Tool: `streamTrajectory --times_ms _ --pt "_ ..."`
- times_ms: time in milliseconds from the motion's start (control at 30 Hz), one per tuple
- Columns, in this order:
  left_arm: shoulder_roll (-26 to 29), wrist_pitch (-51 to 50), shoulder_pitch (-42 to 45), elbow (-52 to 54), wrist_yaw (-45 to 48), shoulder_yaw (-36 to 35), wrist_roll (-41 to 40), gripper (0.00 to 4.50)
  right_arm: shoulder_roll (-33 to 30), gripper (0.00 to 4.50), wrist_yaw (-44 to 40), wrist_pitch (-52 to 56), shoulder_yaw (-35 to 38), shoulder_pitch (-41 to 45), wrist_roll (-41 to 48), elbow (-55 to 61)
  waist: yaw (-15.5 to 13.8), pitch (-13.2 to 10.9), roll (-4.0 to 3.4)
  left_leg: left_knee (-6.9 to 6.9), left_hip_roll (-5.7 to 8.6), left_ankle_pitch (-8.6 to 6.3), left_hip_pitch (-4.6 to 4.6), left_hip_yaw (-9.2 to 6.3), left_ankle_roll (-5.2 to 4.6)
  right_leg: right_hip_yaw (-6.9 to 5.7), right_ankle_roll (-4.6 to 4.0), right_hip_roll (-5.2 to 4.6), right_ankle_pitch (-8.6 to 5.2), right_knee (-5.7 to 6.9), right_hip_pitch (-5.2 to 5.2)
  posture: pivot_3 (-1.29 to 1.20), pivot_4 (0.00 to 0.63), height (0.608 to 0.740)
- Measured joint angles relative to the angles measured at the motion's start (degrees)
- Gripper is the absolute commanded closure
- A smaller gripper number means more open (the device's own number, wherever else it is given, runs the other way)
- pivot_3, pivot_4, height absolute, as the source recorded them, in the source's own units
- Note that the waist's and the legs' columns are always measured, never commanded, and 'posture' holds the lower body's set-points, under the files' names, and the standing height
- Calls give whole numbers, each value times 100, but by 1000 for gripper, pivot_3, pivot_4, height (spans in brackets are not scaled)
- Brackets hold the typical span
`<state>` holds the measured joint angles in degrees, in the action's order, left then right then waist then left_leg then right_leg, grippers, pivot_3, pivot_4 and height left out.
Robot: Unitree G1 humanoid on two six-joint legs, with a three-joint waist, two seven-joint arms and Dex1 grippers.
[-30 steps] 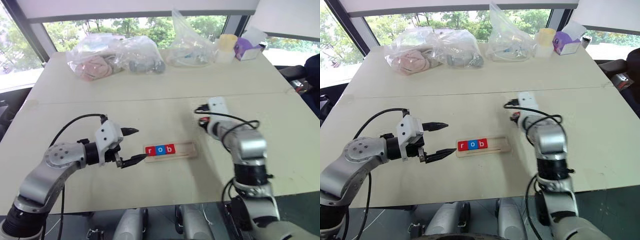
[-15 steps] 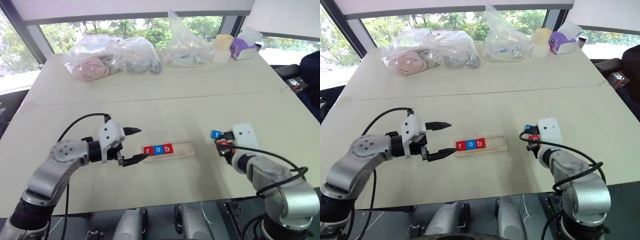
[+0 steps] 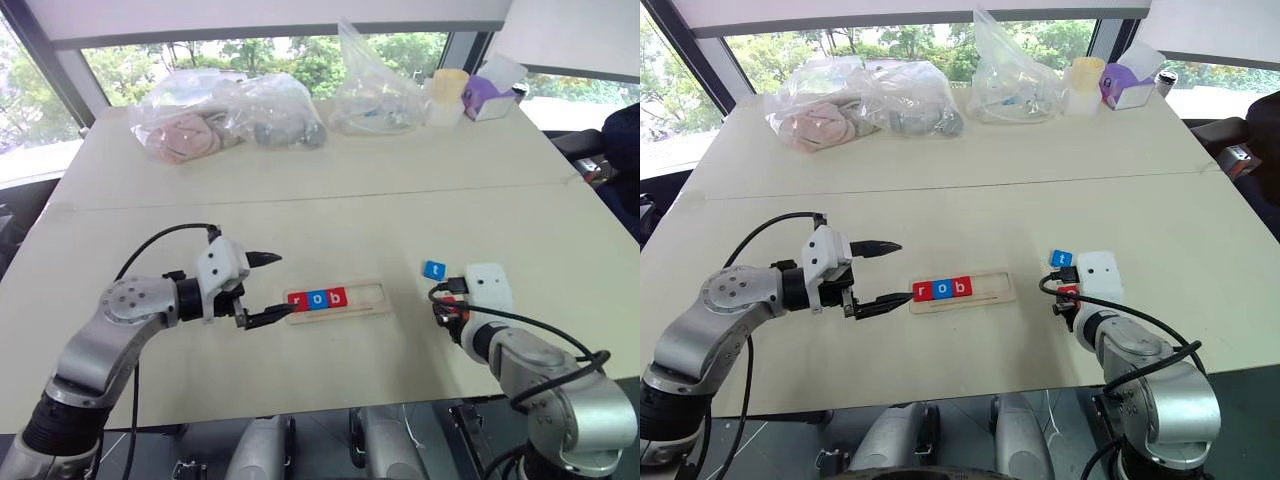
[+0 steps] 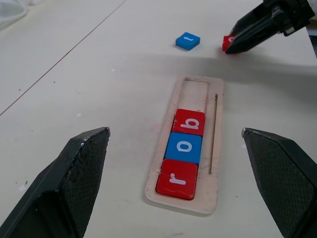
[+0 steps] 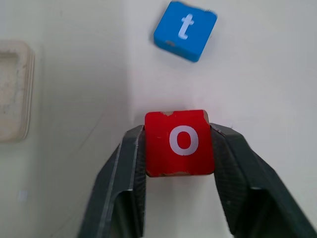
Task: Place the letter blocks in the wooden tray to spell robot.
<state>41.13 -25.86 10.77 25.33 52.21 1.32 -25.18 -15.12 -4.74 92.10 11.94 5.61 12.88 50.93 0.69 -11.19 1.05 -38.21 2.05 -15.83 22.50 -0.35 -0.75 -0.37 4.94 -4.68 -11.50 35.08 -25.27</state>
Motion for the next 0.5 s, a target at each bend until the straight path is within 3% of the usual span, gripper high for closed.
streamTrajectory --times_ms 67,233,333,500 --pt "2 -14 -11 28 -14 -7 -10 0 -58 39 -5 0 0 0 91 0 0 0 0 0 0 0 0 0 0 0 0 0 0 0 0 0 150 725" --pt "63 -29 -111 67 -26 -44 -43 0 -1146 39 -667 0 -48 278 669 -101 10 -2 -1 -1 1 0 0 2 0 0 7 -1 -5 -4 2 0 150 725" --pt "94 -32 -111 72 -1 -46 -60 0 -2521 39 -1896 -258 -203 884 1319 -444 8 -4 -2 -2 0 0 -3 1 0 -4 18 1 -12 -7 7 0 150 725" --pt "174 -95 -118 72 56 -50 -118 0 -4431 39 -4437 -3130 -485 579 1427 -1503 -24 -5 6 3 2 -8 -1 -7 -13 -13 39 1 -26 -19 18 0 150 725"
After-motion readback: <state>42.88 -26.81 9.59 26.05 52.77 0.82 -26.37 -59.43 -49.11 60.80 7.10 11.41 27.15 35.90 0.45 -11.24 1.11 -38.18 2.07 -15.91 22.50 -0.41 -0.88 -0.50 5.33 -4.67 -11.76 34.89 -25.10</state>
